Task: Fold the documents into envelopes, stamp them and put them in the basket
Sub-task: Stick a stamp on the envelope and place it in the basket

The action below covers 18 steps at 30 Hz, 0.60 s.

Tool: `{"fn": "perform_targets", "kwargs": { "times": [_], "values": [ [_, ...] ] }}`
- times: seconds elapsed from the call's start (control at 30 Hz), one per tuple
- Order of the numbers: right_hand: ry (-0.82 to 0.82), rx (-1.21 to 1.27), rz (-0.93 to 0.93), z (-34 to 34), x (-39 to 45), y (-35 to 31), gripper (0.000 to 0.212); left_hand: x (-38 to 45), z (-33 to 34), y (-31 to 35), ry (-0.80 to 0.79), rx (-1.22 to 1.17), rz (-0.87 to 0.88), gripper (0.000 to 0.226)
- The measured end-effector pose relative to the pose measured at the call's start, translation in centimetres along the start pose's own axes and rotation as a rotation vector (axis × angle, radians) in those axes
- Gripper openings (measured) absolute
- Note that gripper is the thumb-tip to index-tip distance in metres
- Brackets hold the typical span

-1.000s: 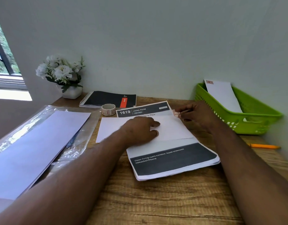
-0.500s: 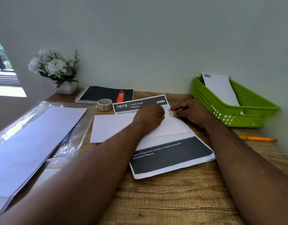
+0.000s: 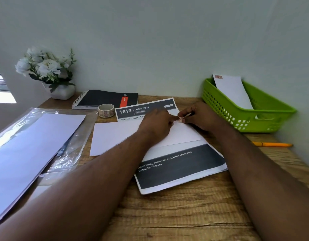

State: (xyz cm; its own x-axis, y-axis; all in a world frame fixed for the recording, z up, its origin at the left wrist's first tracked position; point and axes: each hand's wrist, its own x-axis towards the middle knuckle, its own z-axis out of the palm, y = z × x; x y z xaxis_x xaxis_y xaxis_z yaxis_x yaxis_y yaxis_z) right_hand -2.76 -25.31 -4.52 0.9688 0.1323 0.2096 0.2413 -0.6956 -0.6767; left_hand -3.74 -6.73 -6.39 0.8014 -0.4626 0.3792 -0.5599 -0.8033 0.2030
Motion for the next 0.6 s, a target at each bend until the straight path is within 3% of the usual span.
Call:
{"fn": "perform_targets", "kwargs": {
  "times": [0.6],
  "values": [
    [-0.039, -0.217, -0.008, 0.15, 0.64, -0.66, 0.020, 0.10, -0.15, 0.33, -0.084, 0.085, -0.005, 0.046]
  ]
}}
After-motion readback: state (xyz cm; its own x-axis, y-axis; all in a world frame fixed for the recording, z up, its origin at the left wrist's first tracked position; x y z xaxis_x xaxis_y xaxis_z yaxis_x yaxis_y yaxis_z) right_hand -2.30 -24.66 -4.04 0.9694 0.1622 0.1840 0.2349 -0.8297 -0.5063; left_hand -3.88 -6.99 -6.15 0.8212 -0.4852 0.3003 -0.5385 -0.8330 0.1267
